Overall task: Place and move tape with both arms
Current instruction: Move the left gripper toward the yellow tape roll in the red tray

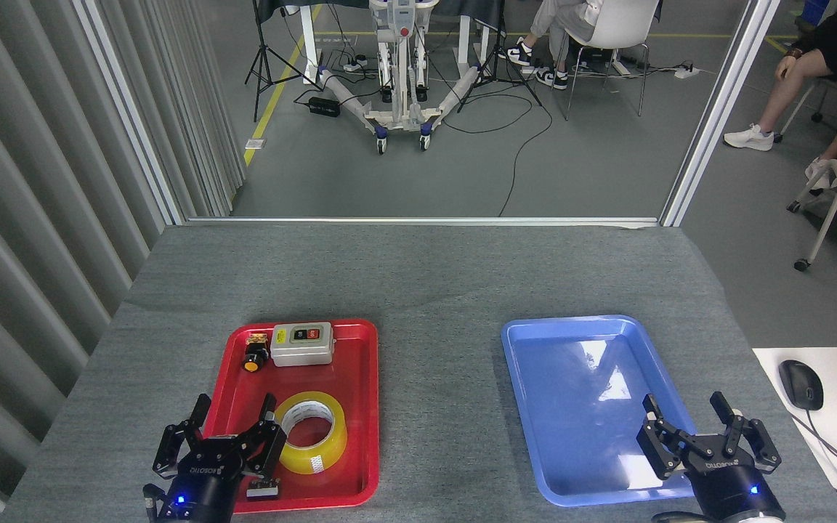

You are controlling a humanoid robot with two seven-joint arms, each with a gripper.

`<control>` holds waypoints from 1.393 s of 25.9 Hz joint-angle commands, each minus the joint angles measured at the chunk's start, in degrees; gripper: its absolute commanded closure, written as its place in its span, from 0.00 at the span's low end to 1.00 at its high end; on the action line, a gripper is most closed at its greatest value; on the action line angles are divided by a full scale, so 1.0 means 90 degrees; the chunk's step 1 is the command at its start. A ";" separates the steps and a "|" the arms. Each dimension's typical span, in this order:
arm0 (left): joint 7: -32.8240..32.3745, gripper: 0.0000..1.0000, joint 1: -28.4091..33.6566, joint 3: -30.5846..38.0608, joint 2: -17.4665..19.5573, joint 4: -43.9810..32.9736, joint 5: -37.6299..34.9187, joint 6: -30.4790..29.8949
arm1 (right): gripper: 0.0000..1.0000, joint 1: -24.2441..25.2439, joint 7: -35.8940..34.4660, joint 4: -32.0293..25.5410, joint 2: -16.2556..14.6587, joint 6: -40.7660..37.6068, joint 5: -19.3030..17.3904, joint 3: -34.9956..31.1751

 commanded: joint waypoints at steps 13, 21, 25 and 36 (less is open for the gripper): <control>0.0052 0.00 0.0170 0.0003 0.0241 -0.0213 0.0100 0.0016 | 0.00 0.0231 -0.0399 -0.0076 -0.0013 0.0588 0.0568 0.0552; -0.0055 0.00 0.0238 -0.0007 0.0358 -0.0506 0.0188 -0.0042 | 0.00 0.0241 -0.0399 -0.0096 -0.0013 0.0588 0.0568 0.0561; 0.0052 0.00 0.0336 0.0042 0.0378 -0.0701 0.0588 0.0309 | 0.00 0.0241 -0.0408 -0.0096 -0.0013 0.0588 0.0568 0.0561; -0.0085 0.00 0.0336 0.0296 0.0456 -0.1033 0.0667 -0.0062 | 0.00 0.0270 -0.0408 -0.0096 0.0016 0.0588 0.0568 0.0561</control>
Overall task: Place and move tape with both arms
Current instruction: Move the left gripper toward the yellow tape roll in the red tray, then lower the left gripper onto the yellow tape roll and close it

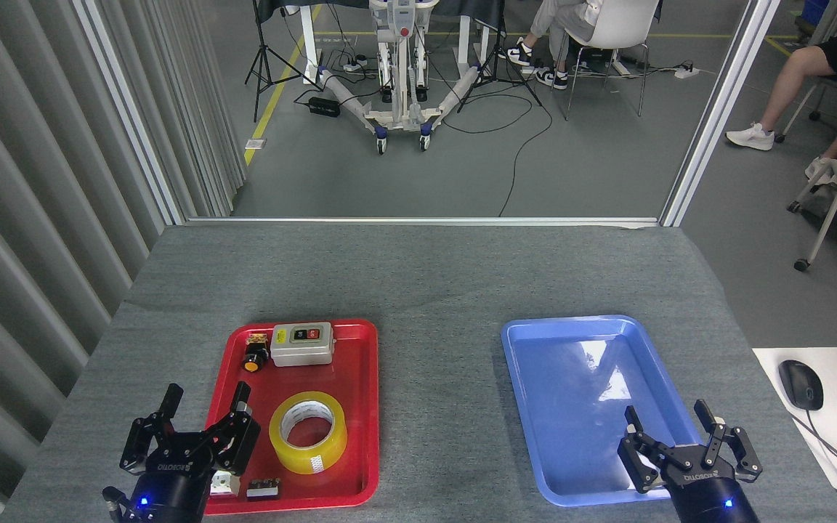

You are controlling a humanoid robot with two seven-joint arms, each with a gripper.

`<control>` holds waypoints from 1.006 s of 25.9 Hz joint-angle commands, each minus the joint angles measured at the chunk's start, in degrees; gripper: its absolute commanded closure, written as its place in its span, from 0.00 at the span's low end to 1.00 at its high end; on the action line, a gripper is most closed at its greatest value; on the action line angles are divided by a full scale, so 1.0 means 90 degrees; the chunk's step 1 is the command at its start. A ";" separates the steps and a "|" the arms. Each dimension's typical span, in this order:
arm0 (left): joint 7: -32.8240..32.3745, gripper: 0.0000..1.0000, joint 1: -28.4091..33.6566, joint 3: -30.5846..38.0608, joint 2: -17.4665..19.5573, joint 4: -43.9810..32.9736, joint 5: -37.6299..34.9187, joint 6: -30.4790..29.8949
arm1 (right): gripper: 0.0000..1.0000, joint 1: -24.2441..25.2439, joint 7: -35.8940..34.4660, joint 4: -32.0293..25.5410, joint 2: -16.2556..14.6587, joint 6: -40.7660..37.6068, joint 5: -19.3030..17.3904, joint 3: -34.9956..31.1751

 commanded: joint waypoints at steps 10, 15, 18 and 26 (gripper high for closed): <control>-0.5460 0.00 -0.0486 0.0178 0.0102 -0.0062 0.0044 0.0084 | 0.00 0.0012 0.0002 0.0000 0.0018 -0.0031 -0.0010 -0.0020; -0.6730 0.00 -0.1180 0.0110 0.0170 0.0006 0.0161 0.0816 | 0.00 0.0002 0.0012 0.0010 0.0028 -0.0031 -0.0020 -0.0029; -0.6730 0.00 -0.1326 0.0022 0.0161 0.0006 0.0161 0.0855 | 0.00 -0.0008 0.0012 0.0010 0.0047 -0.0041 -0.0020 -0.0039; -0.6740 0.00 -0.1853 -0.0788 0.0170 0.0133 0.0112 0.0826 | 0.00 0.0002 0.0012 0.0010 0.0057 -0.0041 -0.0020 -0.0049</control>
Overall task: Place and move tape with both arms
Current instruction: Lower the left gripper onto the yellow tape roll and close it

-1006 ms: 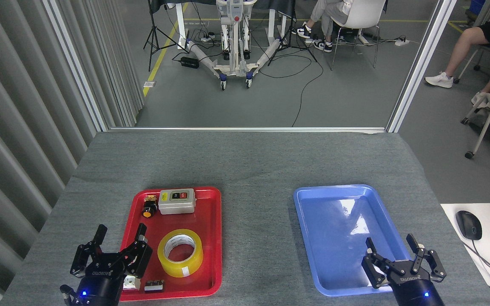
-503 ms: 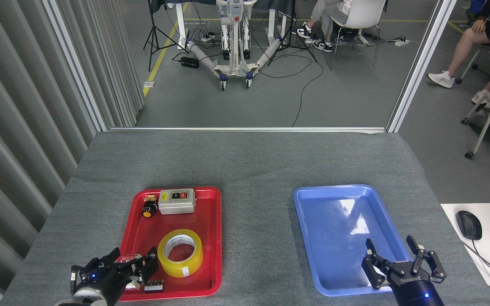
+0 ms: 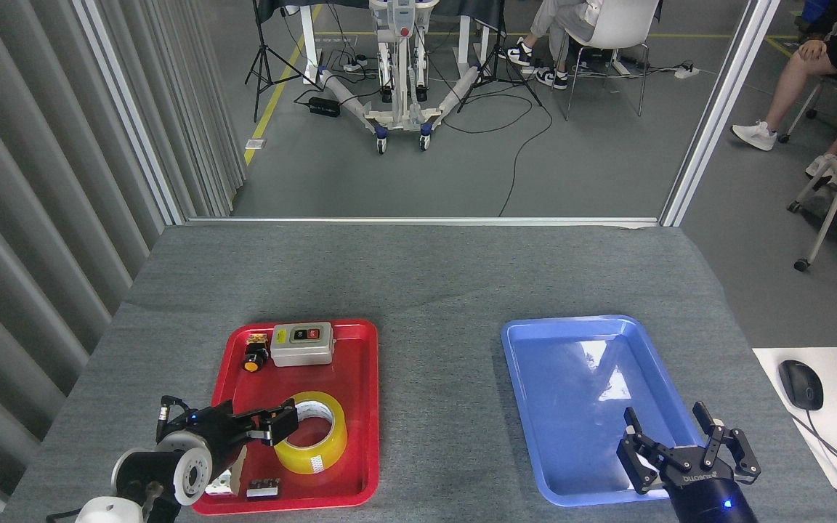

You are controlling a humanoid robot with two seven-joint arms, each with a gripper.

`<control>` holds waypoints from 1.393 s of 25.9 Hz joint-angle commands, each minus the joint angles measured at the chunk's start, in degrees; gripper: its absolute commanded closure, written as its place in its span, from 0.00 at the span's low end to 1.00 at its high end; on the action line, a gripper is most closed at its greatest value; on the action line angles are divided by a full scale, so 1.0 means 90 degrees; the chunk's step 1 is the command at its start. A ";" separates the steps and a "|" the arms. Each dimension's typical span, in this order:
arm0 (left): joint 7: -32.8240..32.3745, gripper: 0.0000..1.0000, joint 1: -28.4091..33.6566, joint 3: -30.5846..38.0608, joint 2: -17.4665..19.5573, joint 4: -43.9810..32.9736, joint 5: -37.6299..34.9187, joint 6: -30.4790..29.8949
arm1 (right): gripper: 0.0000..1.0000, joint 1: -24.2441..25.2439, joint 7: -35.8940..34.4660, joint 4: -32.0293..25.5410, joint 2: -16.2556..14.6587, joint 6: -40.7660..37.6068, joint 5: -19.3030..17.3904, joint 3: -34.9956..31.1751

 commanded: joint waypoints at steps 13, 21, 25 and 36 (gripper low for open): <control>-0.0145 0.00 -0.1990 -0.1985 0.0489 0.1772 0.0411 0.0748 | 0.00 0.0016 0.0008 0.0010 0.0100 0.0001 0.0010 0.0019; -0.3026 0.01 -0.2810 -0.2268 0.1075 0.2192 0.1622 0.1081 | 0.00 0.0036 0.0008 0.0019 0.0110 0.0001 0.0020 0.0028; -0.3299 0.01 -0.3142 -0.2766 0.1055 0.2631 0.1710 0.1608 | 0.00 0.0045 0.0008 0.0019 0.0139 -0.0009 0.0029 0.0038; -0.3231 0.00 -0.3347 -0.3205 0.0782 0.3276 0.2042 0.1686 | 0.00 0.0045 0.0027 0.0019 0.0236 -0.0009 0.0039 0.0048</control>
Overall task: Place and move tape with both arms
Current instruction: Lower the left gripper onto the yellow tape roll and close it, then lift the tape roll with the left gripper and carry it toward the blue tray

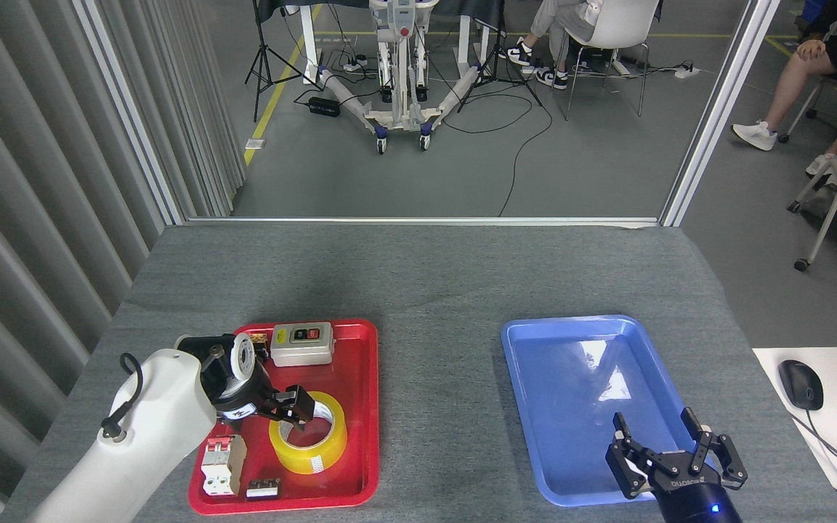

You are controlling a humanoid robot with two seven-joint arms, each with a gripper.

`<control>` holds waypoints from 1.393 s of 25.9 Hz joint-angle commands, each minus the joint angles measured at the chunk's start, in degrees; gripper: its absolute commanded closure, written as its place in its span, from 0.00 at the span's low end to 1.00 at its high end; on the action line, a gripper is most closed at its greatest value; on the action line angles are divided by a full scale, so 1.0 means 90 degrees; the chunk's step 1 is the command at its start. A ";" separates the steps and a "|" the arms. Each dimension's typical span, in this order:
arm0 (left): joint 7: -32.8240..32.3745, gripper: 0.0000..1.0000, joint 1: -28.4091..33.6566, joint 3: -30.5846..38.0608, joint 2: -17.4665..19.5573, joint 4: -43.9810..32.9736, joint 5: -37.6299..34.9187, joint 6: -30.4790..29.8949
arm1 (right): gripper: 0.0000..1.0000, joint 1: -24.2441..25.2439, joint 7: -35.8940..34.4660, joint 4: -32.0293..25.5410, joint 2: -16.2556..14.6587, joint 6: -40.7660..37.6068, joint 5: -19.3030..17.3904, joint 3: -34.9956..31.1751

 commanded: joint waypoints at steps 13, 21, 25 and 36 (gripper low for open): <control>0.1713 0.00 -0.0004 -0.0138 -0.0209 0.0553 0.0006 -0.0301 | 0.00 -0.0008 0.0006 0.0043 0.0027 0.0009 0.0002 0.0000; 0.1928 0.00 -0.0004 -0.0314 -0.0209 0.1080 0.0006 -0.0555 | 0.00 -0.0008 0.0006 0.0043 0.0037 0.0009 0.0002 0.0000; 0.1928 0.00 -0.0004 -0.0334 -0.0229 0.1207 0.0016 -0.0701 | 0.00 -0.0008 0.0006 0.0043 0.0037 0.0009 0.0002 0.0000; 0.2660 0.42 -0.0014 -0.0470 -0.0248 0.1315 0.0035 -0.1209 | 0.00 0.0002 0.0006 0.0043 0.0027 0.0009 0.0002 0.0000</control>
